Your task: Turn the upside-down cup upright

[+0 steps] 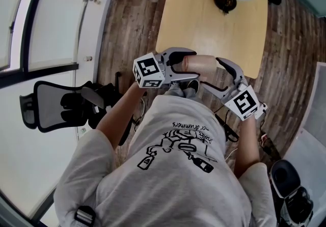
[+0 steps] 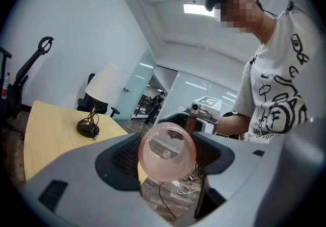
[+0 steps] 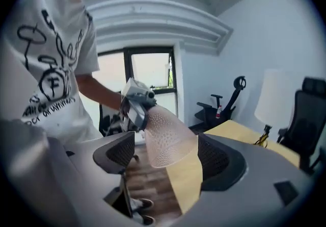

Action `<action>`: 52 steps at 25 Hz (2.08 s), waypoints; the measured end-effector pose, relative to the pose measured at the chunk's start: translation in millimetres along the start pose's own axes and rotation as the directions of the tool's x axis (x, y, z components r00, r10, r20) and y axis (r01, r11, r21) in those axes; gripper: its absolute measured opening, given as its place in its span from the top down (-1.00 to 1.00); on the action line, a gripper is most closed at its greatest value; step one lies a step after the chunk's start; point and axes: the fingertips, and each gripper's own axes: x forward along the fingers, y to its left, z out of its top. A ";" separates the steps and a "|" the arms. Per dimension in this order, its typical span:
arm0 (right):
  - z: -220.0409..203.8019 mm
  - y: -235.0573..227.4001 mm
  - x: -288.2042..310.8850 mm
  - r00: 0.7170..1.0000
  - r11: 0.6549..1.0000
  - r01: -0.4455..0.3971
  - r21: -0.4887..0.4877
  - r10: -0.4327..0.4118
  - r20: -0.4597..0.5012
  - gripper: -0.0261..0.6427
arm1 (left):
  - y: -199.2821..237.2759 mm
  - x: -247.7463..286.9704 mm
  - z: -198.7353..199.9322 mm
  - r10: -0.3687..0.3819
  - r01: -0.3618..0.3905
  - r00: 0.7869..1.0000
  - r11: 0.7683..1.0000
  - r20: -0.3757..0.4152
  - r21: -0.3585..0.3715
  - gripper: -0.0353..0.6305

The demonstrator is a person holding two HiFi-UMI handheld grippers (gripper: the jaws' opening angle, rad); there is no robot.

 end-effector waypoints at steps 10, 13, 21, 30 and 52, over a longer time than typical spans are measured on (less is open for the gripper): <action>-28.0 -12.2 15.3 0.876 0.865 0.087 -0.495 -0.303 -0.376 -0.22 | -2.1 9.8 -1.3 0.013 -0.012 1.000 1.000 -0.014 0.001 -0.04; -39.2 -21.6 16.4 0.806 0.812 0.086 -0.577 -0.398 -0.439 -0.22 | -0.3 11.7 -3.1 0.029 -0.029 0.999 1.000 -0.017 0.000 -0.04; -47.8 -27.6 22.4 0.722 0.737 0.062 -0.673 -0.499 -0.479 -0.22 | 0.0 14.8 -2.8 0.028 -0.028 1.000 0.999 -0.006 -0.015 -0.04; -51.7 -29.1 25.8 0.724 0.737 0.084 -0.671 -0.508 -0.467 -0.21 | -1.4 16.7 -4.1 0.041 -0.041 0.999 0.999 -0.009 -0.009 -0.04; 16.2 -21.6 12.6 0.929 0.975 0.199 0.098 -0.219 0.298 -0.21 | -27.1 18.0 73.3 0.007 -0.041 0.986 0.979 0.166 0.198 -0.15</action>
